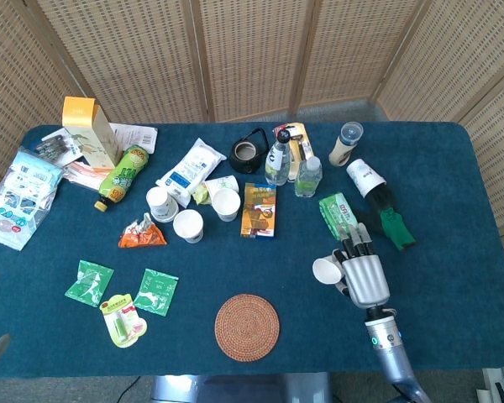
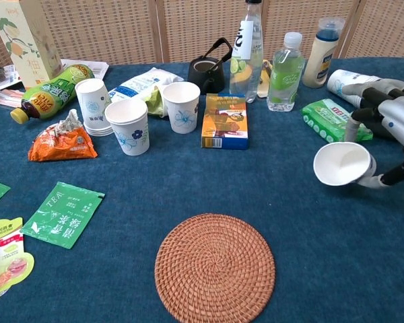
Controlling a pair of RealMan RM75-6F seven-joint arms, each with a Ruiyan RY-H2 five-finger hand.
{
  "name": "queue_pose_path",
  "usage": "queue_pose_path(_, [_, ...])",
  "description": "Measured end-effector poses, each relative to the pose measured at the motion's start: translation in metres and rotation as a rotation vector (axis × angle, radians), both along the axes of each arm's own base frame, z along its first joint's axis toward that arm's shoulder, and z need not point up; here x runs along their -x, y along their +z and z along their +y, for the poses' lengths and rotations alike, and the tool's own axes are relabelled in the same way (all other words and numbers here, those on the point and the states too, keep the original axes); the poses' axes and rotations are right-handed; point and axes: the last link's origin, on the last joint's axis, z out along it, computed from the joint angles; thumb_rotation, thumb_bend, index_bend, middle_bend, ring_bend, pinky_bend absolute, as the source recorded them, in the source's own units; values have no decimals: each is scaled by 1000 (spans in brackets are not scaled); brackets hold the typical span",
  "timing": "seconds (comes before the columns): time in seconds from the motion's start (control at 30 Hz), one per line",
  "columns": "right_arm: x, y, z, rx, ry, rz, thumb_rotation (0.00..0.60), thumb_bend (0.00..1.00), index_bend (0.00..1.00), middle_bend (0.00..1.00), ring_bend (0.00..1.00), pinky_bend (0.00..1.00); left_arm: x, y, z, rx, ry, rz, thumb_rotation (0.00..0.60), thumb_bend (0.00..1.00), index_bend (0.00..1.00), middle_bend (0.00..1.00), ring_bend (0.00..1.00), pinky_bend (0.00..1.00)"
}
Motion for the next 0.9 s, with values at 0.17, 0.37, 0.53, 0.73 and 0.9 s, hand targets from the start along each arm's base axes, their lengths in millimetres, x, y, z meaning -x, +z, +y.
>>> queue_pose_path(0.17, [-2,-3,2,-42,-10,-15,600,62,295,0,0,21,0,0,-1,-1,-2,-1,600,333,0,0,0,0])
queue_pose_path(0.37, [-4,-2,4,-77,-12,-32,600,57,230,0,0,21,0,-1,0,6,-3,-1,600,334,0,0,0,0])
queue_pose_path(0.53, [-3,1,4,-114,-12,-44,600,52,231,0,0,21,0,-1,-1,8,-3,0,600,335,0,0,0,0])
queue_pose_path(0.73, [-1,10,-5,-203,-7,-71,600,0,233,0,0,20,-1,-1,-1,11,-5,1,600,333,0,0,0,0])
queue_pose_path(0.9, [0,23,-18,-264,2,-35,600,8,236,0,0,21,-1,-2,-1,13,-4,3,600,334,0,0,0,0])
